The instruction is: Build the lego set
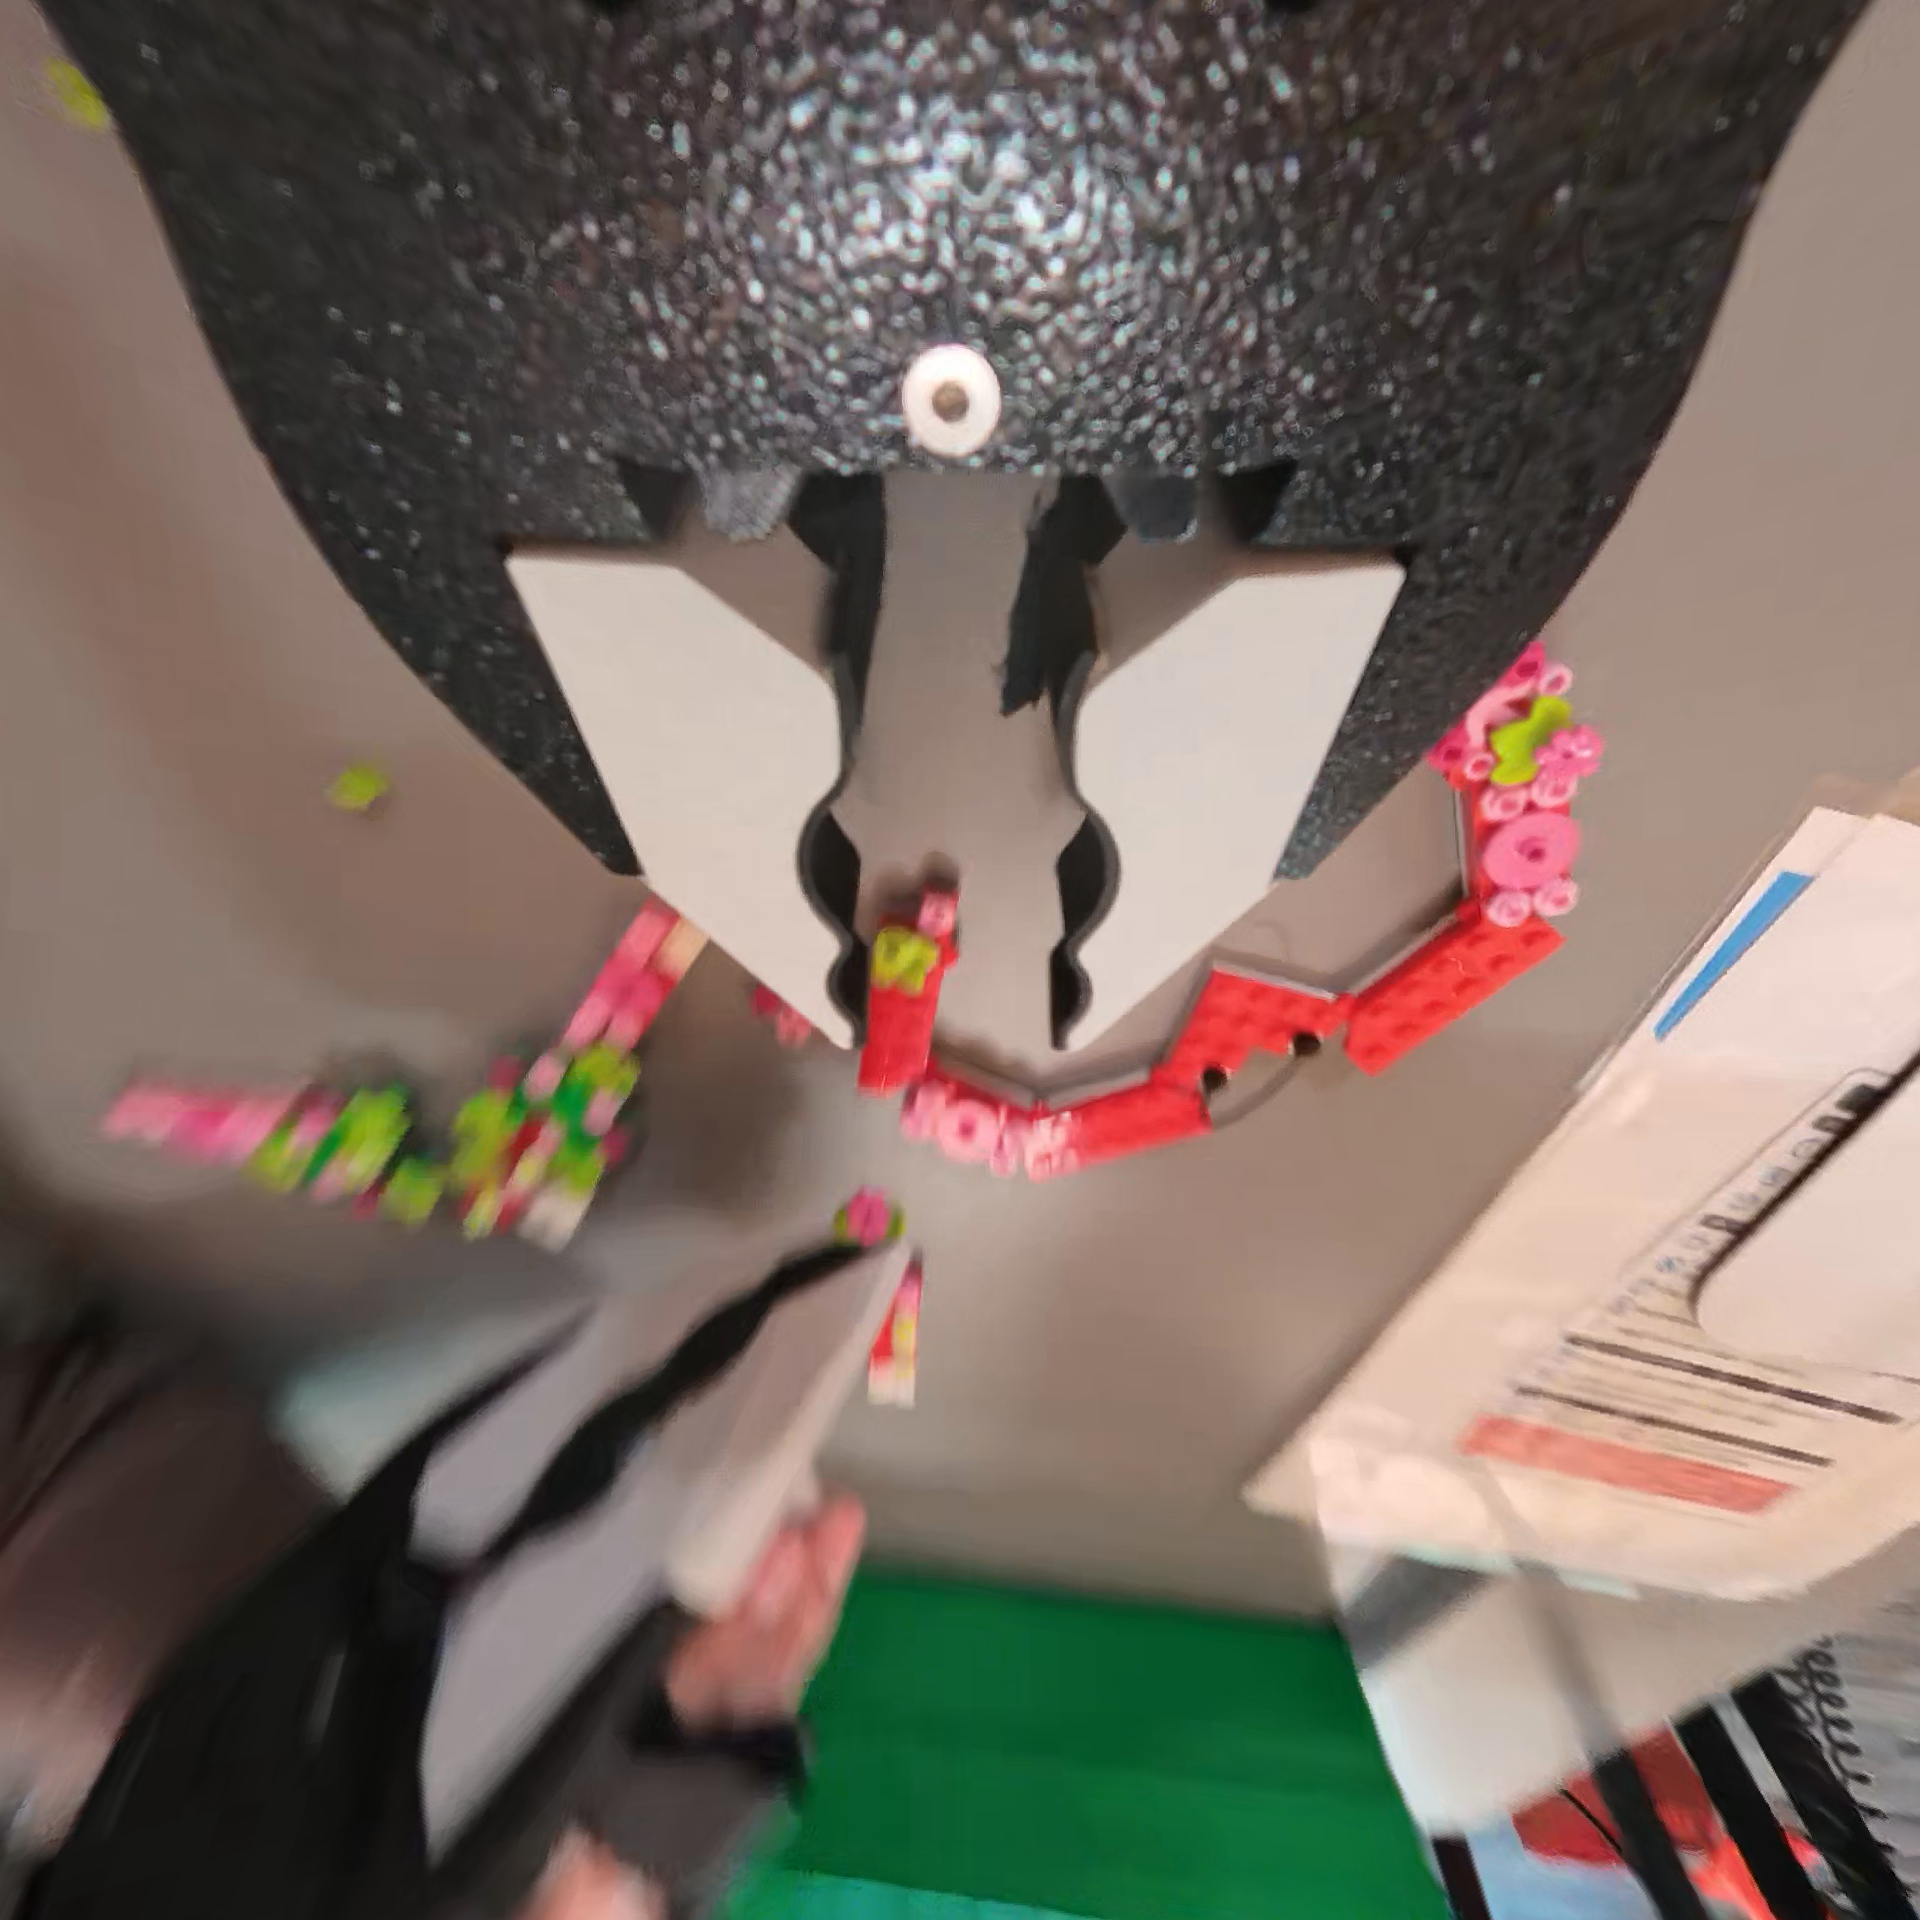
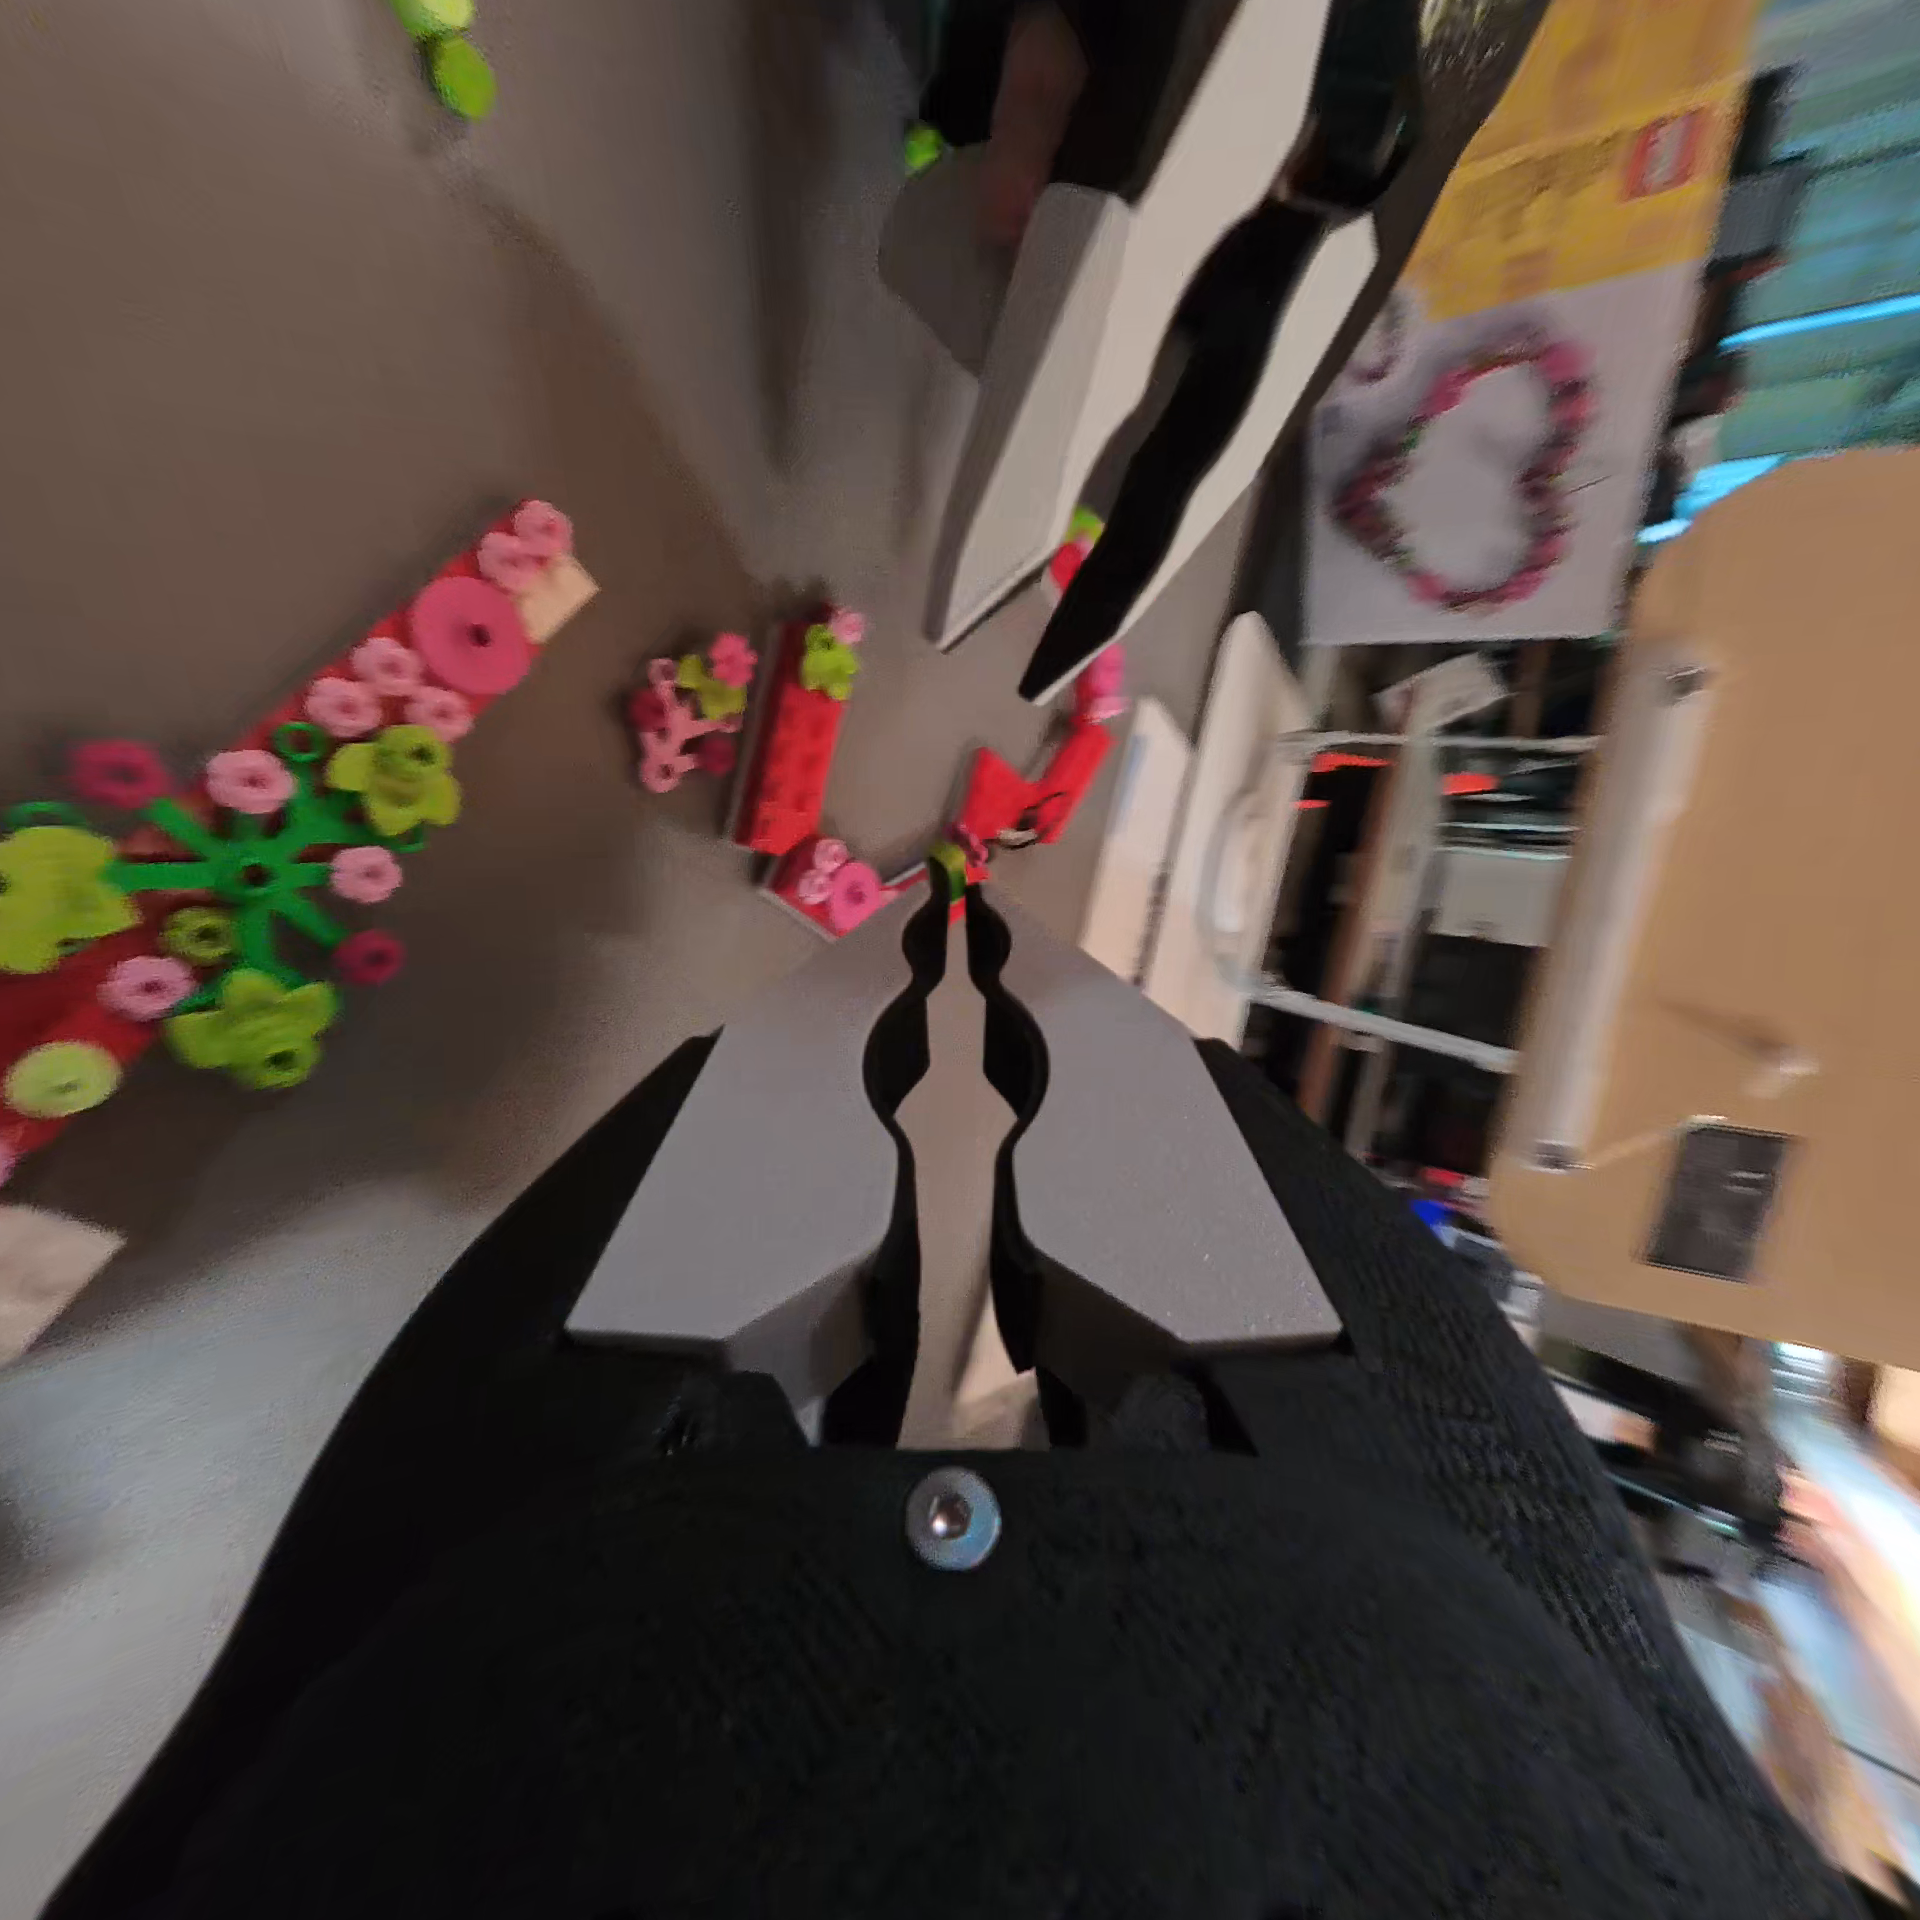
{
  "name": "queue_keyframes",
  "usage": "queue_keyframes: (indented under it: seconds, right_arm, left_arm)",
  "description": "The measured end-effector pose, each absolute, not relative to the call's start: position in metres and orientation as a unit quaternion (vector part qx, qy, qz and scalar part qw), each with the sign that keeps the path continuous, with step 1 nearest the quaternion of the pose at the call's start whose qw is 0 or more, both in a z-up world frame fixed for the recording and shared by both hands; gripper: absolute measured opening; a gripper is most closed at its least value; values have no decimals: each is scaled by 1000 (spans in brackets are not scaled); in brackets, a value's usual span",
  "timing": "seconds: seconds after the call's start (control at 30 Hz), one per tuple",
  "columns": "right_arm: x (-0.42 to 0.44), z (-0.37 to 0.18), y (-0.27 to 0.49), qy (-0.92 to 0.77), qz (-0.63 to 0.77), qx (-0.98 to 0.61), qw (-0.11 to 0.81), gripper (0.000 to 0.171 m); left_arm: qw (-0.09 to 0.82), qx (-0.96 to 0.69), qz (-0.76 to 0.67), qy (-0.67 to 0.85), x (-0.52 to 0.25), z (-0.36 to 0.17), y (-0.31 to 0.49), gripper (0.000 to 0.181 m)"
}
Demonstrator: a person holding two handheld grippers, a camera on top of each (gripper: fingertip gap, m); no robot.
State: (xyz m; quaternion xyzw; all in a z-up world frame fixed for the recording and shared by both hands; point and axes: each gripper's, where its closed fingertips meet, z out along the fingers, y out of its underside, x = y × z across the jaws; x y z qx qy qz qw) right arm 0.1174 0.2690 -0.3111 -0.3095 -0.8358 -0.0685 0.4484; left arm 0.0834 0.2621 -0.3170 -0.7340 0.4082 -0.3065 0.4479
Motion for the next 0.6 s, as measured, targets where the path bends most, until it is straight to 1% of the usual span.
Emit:
queue_keyframes:
  seconds: [0.1, 0.23, 0.37, 0.6]
  right_arm:
    - [104, -290, 273, -802, -125, -256, 525, 2]
    - [92, -269, 269, -762, -174, -199, 592, 0]
    - [88, -258, 267, -735, -253, -133, 614, 0]
    - [86, -255, 267, -711, -326, -84, 617, 1]
  left_arm:
    - [470, -719, -379, 344, 87, -287, 263, 34]
    - [467, -724, -413, 296, 90, -279, 265, 34]
    - [457, -704, -478, 259, 94, -268, 261, 26]
    - [461, -696, -493, 247, 99, -264, 260, 24]
